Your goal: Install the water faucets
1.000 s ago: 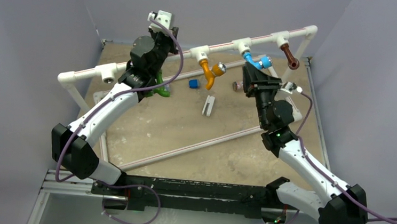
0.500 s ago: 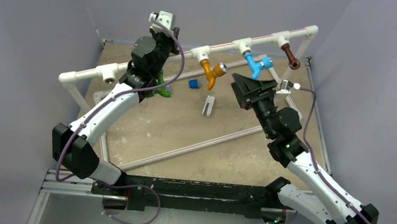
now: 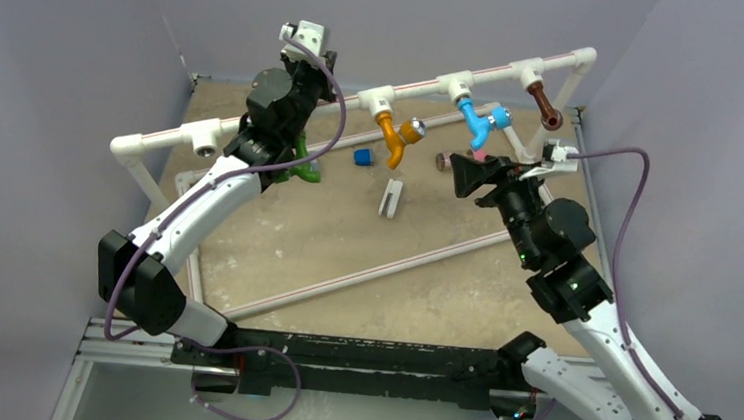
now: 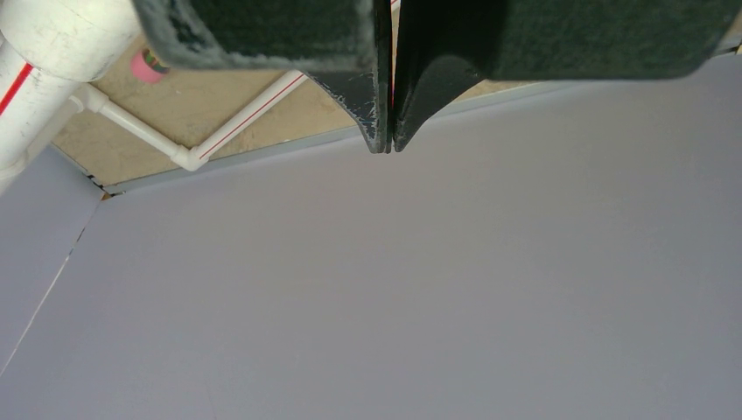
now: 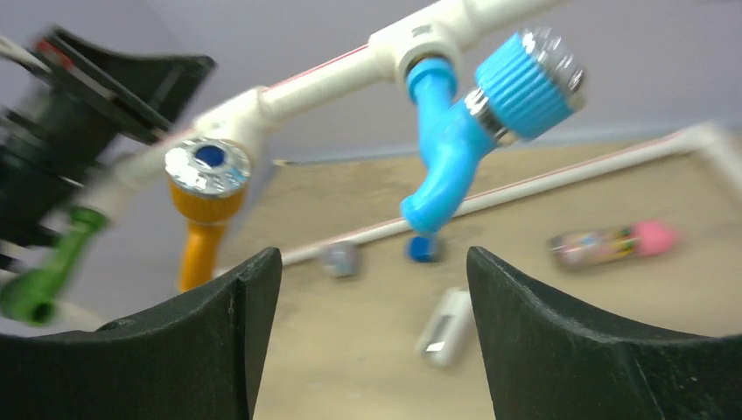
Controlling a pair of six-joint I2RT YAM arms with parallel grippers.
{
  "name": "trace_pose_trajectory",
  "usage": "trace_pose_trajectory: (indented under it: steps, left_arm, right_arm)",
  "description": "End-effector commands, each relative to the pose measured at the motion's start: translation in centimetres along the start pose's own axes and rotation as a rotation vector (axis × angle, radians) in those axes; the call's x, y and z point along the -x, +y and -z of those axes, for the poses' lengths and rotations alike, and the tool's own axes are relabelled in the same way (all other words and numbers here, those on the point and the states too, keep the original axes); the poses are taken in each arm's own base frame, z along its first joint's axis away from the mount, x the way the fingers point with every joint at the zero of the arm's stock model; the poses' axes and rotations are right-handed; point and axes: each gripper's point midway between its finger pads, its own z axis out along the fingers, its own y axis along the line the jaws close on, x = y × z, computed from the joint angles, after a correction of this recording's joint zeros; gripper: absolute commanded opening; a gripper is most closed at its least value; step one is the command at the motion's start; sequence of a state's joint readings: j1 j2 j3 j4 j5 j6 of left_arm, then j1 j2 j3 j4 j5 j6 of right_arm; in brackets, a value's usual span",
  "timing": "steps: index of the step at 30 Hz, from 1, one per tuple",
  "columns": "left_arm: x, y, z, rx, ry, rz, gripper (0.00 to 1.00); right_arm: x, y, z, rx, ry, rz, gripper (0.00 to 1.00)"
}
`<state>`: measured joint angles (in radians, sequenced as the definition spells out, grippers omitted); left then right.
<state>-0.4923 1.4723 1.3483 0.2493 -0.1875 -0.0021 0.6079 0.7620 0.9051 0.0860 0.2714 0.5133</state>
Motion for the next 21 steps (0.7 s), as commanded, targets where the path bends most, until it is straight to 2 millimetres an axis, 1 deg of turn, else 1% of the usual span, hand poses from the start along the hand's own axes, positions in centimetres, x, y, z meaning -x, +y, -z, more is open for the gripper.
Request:
trace_pose_trajectory:
  steps: [1, 3, 4, 7, 11, 12, 15, 18, 20, 21]
  left_arm:
    - [-18.4, -2.5, 3.8, -0.109, 0.545, -0.178, 0.0]
    - [-18.3, -2.5, 3.8, -0.106, 0.543, -0.179, 0.0]
    - [-18.1, -2.4, 3.8, -0.104, 0.542, -0.176, 0.0]
    - [-17.7, -2.7, 3.8, -0.109, 0.54, -0.163, 0.0]
    - [-16.8, -2.9, 3.8, -0.114, 0.531, -0.137, 0.0]
    - [-16.6, -2.9, 3.8, -0.113, 0.53, -0.132, 0.0]
    - [-16.0, -3.0, 3.7, -0.107, 0.528, -0.12, 0.0]
    - [-15.9, -2.8, 3.5, -0.089, 0.54, -0.118, 0.0]
    - [-15.8, -2.6, 3.5, -0.082, 0.549, -0.122, 0.0]
    - [-15.9, -2.7, 3.5, -0.069, 0.557, -0.093, 0.0]
  right_arm:
    - [3.8, -2.7, 1.3, -0.074, -0.047, 0.6, 0.79]
    - [4.1, -2.5, 1.6, -0.028, -0.032, 0.809, 0.8]
    - [3.8, -2.6, 1.7, 0.004, -0.009, 0.921, 0.8]
    - [4.1, -3.0, 2.0, 0.036, -0.013, 1.197, 0.81]
    - [3.9, -4.3, 1.7, 0.031, -0.025, 1.599, 0.83]
    - [4.2, -4.5, 1.6, 0.006, -0.039, 1.685, 0.83]
    - [5.2, -4.4, 1.3, -0.048, -0.12, 1.908, 0.84]
    - [6.1, -3.9, 1.0, -0.097, -0.177, 2.035, 0.85]
    - [6.6, -3.5, 0.6, -0.119, -0.204, 2.087, 0.85]
    - [6.8, -3.2, 0.4, -0.125, -0.219, 2.106, 0.85]
